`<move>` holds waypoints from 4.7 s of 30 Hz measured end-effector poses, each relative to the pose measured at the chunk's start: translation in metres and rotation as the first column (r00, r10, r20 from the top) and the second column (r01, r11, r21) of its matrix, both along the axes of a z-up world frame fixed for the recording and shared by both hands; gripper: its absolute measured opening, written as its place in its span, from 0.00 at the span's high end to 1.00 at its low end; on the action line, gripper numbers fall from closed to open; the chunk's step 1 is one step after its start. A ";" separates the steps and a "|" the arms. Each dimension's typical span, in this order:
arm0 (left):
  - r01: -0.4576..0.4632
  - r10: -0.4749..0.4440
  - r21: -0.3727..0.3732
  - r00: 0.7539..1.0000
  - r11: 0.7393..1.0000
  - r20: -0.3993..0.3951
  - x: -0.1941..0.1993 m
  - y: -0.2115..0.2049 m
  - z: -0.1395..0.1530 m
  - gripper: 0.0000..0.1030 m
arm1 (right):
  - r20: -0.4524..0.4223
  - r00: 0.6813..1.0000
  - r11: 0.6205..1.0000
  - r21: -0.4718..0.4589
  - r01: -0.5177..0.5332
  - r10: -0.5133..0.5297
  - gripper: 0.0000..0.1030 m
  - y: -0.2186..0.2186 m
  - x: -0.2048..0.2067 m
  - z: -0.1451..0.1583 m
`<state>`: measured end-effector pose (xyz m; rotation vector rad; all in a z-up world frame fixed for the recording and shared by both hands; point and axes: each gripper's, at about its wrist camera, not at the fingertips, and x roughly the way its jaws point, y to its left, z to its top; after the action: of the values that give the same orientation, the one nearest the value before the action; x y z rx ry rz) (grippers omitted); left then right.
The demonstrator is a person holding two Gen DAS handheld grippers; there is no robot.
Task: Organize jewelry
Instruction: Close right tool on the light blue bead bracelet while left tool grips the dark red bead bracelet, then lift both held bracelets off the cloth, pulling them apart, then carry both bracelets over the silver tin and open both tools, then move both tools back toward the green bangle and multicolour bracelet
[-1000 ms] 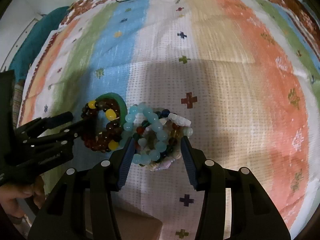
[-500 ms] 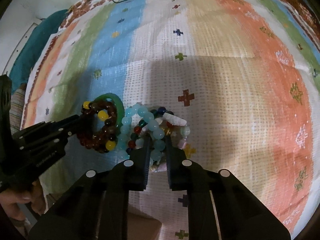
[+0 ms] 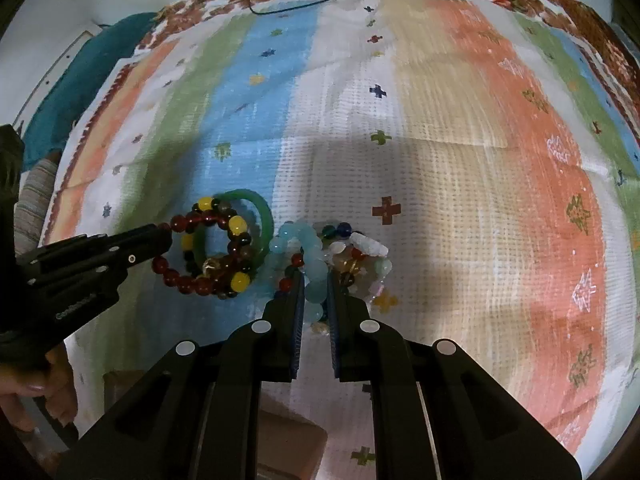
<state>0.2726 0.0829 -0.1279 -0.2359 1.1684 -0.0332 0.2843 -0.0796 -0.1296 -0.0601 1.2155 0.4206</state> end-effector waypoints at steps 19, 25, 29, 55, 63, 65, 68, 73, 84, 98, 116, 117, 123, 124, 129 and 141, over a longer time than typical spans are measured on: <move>-0.006 0.005 0.004 0.997 1.000 0.081 -0.027 -0.006 0.047 0.88 | 0.100 0.995 1.000 -0.016 -0.024 0.025 0.88 -0.008 -0.025 0.036; -0.022 0.021 0.012 0.995 1.000 0.094 -0.037 -0.001 0.057 0.88 | 0.126 0.992 1.000 -0.018 -0.022 0.024 0.88 -0.013 -0.036 0.047; -0.019 0.017 0.015 0.994 1.000 0.106 -0.045 -0.003 0.063 0.88 | 0.154 0.988 0.999 -0.033 -0.020 0.025 0.88 -0.016 -0.044 0.055; -0.004 -0.014 0.096 0.982 0.995 0.191 -0.089 -0.026 0.099 0.87 | 0.242 0.969 0.999 -0.024 -0.043 0.047 0.88 -0.027 -0.081 0.089; 0.020 -0.038 0.081 0.972 0.997 0.231 -0.108 -0.040 0.115 0.87 | 0.275 0.960 0.998 0.006 -0.063 0.059 0.88 -0.029 -0.099 0.106; 0.028 -0.046 0.078 0.970 0.997 0.239 -0.113 -0.044 0.118 0.87 | 0.285 0.957 0.998 0.009 -0.069 0.063 0.88 -0.030 -0.105 0.110; 0.042 -0.058 0.069 0.967 0.997 0.248 -0.121 -0.050 0.121 0.88 | 0.297 0.952 0.997 0.013 -0.080 0.073 0.88 -0.030 -0.115 0.115; 0.055 -0.068 0.060 0.964 0.997 0.256 -0.133 -0.056 0.123 0.87 | 0.316 0.945 0.995 0.012 -0.096 0.087 0.88 -0.030 -0.129 0.119; 0.067 -0.081 0.059 0.958 0.996 0.274 -0.155 -0.070 0.127 0.87 | 0.315 0.942 0.992 0.018 -0.124 0.112 0.88 -0.031 -0.157 0.118; 0.039 -0.070 0.113 0.956 0.993 0.284 -0.167 -0.073 0.127 0.82 | 0.287 0.953 0.994 0.013 -0.106 0.098 0.67 -0.035 -0.161 0.109; -0.150 0.135 0.063 0.972 0.987 0.191 -0.132 -0.020 0.105 0.37 | 0.244 0.970 1.000 0.022 -0.006 0.001 0.40 -0.060 -0.119 0.103; -0.151 0.134 0.078 0.974 0.986 0.185 -0.128 -0.019 0.102 0.37 | 0.242 0.970 1.000 0.017 -0.009 0.004 0.37 -0.059 -0.117 0.102; -0.130 0.112 0.122 0.983 0.984 0.145 -0.110 -0.019 0.086 0.35 | 0.228 0.973 1.000 -0.011 -0.012 0.014 0.28 -0.054 -0.104 0.095; -0.128 0.112 0.113 0.984 0.985 0.136 -0.108 -0.018 0.084 0.34 | 0.226 0.974 1.000 -0.015 -0.010 0.013 0.26 -0.053 -0.102 0.094; -0.124 0.112 0.107 0.987 0.987 0.113 -0.095 -0.021 0.074 0.34 | 0.200 0.980 1.000 -0.030 0.001 0.005 0.24 -0.051 -0.089 0.084; -0.128 0.124 0.085 0.991 0.988 0.053 -0.069 -0.021 0.050 0.33 | 0.167 0.985 0.998 -0.043 0.046 -0.039 0.24 -0.054 -0.056 0.066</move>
<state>0.2032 0.0622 -0.0776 -0.2289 1.1026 0.1230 0.2283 -0.1333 -0.0631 -0.1071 1.0603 0.3430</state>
